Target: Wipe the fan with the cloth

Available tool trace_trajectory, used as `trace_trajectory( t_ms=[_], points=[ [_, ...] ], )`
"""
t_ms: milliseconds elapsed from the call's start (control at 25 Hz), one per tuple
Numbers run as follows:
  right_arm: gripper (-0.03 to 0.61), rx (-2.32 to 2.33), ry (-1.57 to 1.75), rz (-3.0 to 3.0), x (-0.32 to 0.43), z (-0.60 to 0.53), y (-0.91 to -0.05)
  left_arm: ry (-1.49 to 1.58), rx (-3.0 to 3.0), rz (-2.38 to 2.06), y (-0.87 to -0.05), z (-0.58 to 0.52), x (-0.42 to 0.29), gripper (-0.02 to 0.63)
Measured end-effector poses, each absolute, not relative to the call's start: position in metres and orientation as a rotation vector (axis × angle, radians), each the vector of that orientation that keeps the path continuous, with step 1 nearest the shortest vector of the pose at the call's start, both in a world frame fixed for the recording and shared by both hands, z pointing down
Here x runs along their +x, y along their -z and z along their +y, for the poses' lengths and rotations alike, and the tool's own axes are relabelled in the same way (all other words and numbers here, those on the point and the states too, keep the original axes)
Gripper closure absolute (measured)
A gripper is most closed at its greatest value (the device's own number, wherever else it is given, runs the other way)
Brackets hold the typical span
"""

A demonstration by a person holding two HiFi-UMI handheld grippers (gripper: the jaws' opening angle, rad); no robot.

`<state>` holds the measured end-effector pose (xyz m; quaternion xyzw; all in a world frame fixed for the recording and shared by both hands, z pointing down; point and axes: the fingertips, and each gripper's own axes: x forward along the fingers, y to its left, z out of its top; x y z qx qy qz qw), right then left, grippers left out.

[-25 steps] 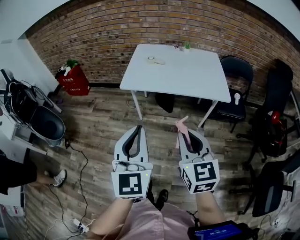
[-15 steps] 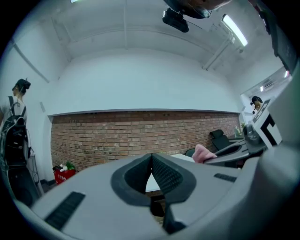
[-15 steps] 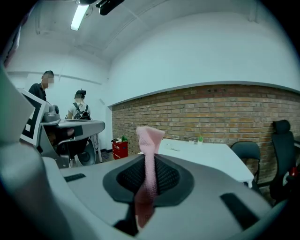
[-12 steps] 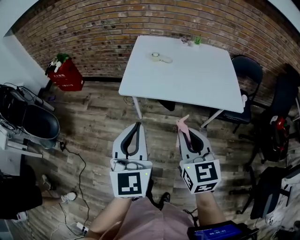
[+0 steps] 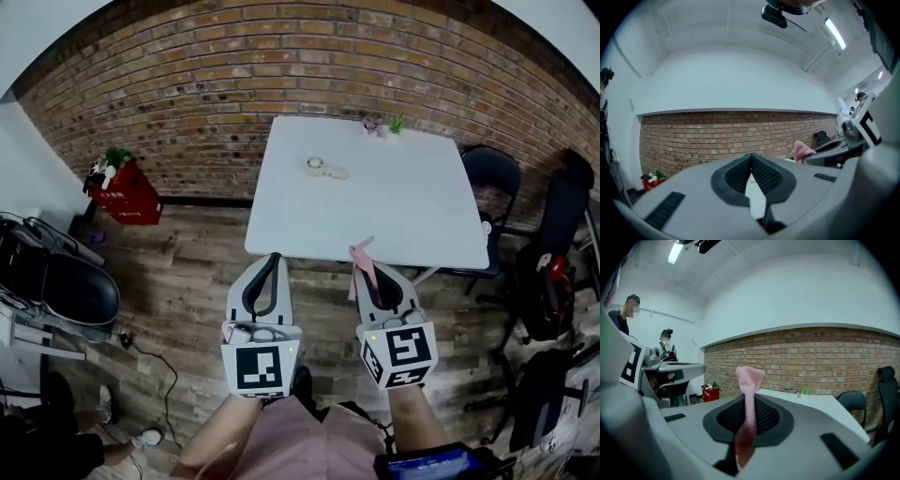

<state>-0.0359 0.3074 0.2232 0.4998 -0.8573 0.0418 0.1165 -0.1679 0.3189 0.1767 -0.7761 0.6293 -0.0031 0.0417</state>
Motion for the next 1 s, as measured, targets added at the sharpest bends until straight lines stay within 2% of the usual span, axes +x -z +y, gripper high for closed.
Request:
trace_trajectory(
  t_ms=[440,1000],
  points=[
    [0.54,1.537,-0.13,-2.466,-0.035,0.272,-0.226,0.034,-2.455,1.859,-0.19,0.277,-0.169,0.603],
    [0.539,1.537,-0.271,-2.448,0.013,0.193,-0.272,0.203,-2.486,1.894,-0.238,0.196,-0.129,0.603]
  ],
)
